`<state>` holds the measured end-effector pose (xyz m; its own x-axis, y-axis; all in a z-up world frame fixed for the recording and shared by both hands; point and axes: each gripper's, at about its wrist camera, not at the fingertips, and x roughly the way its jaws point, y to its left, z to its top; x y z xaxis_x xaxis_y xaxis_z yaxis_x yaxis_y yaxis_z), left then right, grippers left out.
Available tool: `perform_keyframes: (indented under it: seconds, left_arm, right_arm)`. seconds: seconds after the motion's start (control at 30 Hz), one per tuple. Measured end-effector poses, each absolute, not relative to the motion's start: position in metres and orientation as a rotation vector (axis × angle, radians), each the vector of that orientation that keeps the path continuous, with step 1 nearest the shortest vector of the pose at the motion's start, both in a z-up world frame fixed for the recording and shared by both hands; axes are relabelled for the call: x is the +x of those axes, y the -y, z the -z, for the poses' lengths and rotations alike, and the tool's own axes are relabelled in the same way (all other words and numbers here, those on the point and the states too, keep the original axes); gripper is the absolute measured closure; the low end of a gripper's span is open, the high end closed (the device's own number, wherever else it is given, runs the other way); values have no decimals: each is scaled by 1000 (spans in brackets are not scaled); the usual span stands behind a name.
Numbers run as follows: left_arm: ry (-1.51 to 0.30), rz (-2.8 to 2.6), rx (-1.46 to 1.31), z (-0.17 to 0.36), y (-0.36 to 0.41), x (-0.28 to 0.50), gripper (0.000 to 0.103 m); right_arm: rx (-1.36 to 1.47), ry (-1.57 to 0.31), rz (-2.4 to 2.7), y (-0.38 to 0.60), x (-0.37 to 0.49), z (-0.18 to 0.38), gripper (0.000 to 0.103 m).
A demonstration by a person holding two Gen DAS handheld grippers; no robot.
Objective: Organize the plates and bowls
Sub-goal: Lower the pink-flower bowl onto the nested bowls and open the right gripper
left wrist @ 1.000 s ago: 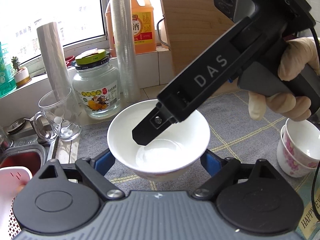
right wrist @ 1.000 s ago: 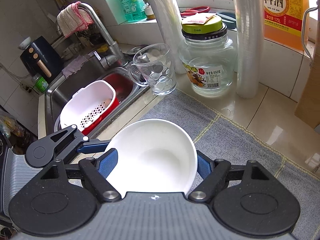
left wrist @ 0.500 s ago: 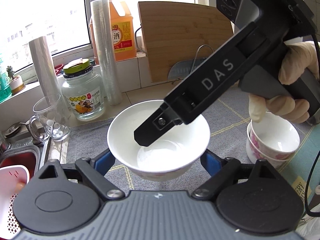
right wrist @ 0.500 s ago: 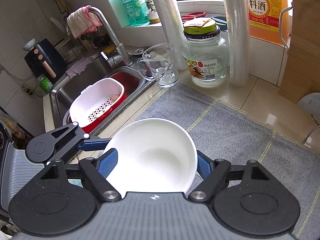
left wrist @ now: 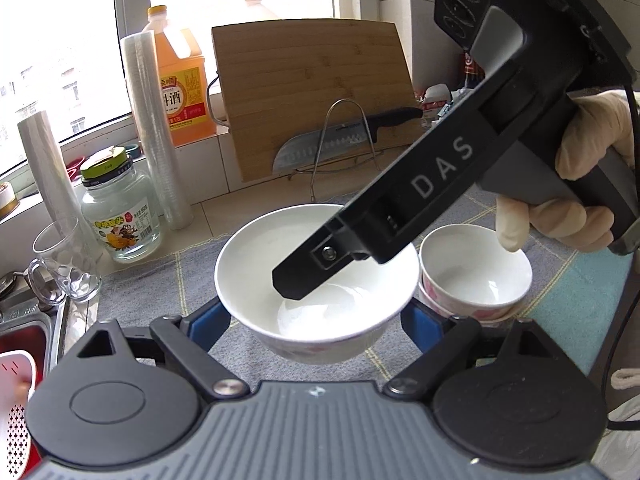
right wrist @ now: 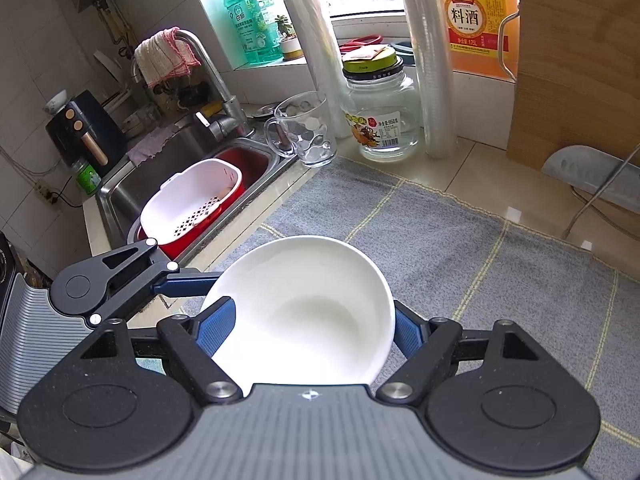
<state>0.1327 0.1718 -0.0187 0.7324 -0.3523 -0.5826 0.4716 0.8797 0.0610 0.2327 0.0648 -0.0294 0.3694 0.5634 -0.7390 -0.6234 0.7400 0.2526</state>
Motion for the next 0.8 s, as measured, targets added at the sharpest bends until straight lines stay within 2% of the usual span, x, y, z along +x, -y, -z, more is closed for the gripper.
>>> perform_keyframes:
  seconds: [0.43, 0.8]
  left_arm:
    - [-549, 642, 252, 11, -118, 137, 12]
    - [-600, 745, 245, 28, -89, 146, 12]
  right_arm:
    - [-33, -875, -589, 11, 203, 12, 17]
    - [8, -901, -475, 50, 190, 22, 17]
